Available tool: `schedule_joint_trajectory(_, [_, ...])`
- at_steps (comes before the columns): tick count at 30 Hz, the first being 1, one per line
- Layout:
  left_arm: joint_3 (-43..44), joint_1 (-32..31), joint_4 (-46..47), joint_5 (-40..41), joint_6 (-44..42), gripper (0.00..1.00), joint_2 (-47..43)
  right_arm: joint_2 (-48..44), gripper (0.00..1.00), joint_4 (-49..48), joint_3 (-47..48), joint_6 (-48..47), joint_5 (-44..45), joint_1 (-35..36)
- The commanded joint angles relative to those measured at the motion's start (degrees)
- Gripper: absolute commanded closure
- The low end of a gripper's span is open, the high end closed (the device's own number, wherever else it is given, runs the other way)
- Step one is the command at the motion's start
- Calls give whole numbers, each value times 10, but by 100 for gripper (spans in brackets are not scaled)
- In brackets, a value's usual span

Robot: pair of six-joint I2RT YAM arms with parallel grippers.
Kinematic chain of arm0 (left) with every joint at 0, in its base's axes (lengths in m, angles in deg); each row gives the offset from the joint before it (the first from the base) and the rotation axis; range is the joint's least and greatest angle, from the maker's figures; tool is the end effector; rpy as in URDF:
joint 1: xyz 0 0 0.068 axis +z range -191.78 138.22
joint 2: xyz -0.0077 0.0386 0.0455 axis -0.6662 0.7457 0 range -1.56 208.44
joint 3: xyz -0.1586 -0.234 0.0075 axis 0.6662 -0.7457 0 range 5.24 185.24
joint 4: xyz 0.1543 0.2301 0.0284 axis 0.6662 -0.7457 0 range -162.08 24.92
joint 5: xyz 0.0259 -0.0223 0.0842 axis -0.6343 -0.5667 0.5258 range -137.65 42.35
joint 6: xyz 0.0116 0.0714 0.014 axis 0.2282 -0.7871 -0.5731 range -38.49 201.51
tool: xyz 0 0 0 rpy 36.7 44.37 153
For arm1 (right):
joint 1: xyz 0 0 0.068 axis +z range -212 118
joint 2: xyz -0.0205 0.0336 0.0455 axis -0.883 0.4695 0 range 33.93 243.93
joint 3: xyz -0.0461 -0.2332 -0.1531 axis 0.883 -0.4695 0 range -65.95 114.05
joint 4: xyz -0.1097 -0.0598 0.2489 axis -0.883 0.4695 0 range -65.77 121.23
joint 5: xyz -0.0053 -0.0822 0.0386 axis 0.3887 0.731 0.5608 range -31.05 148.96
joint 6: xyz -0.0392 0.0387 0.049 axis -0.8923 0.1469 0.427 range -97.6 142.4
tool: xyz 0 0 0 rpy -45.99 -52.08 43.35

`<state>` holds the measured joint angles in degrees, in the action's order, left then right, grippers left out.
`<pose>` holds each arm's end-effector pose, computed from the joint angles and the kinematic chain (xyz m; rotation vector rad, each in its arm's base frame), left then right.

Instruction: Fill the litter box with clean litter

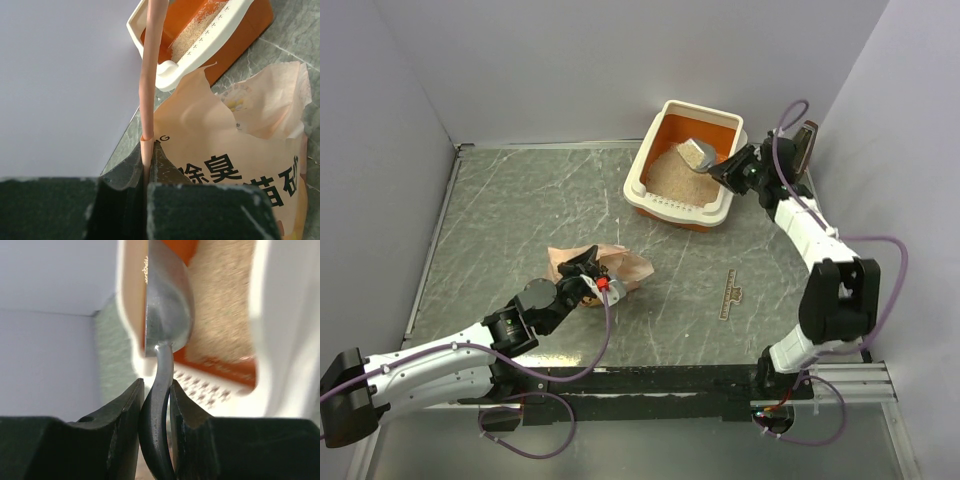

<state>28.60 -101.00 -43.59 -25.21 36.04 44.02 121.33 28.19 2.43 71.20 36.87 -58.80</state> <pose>0.1354 -0.1814 0.2638 1.0447 1.1905 0.1224 0.3947 0.0453 0.3073 0.5512 1.9964 0.9563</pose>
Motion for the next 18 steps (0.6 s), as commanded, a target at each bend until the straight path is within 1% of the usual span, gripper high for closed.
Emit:
schedule_joint_trajectory(1, [6,-8,50,-10,-8,99,-15,63,100,109,105,-128,66,8])
schedule_joint_trajectory(2, [6,-8,50,-11,-8,99,-14,73,100,134,145,-150,97,13])
schedule_joint_trajectory(3, [6,-7,49,-11,-8,99,-13,94,100,173,165,-190,114,17])
schedule_joint_trajectory(4, [6,-8,48,-12,-8,99,-13,101,100,191,182,-207,130,23])
schedule_joint_trajectory(5, [6,-8,48,-12,-7,99,-12,106,100,205,208,-226,171,39])
schedule_joint_trajectory(6, [6,-7,47,-13,-7,99,-10,112,100,216,220,-262,193,47])
schedule_joint_trajectory(7, [6,-7,47,-13,-7,99,-10,115,100,237,238,-279,215,69])
schedule_joint_trajectory(8, [6,-7,48,-13,-7,99,-10,117,100,242,245,-310,267,79])
schedule_joint_trajectory(9, [6,-7,48,-13,-8,99,-10,116,100,249,251,-325,290,91])
schedule_joint_trajectory(11, [6,-8,50,-13,-6,99,-9,115,100,251,265,-358,332,125])
schedule_joint_trajectory(12, [6,-7,50,-13,-7,99,-8,114,100,250,270,-392,376,139])
schedule_joint_trajectory(13, [6,-7,49,-13,-7,99,-8,113,100,243,274,-411,396,152])
schedule_joint_trajectory(14, [6,-8,49,-13,-8,99,-8,113,100,238,276,-450,415,178])
schedule_joint_trajectory(15, [6,-7,49,-13,-7,99,-8,111,100,233,278,-472,467,190])
schedule_joint_trajectory(18, [6,-7,49,-13,-6,99,-7,117,100,192,275,-572,555,246])
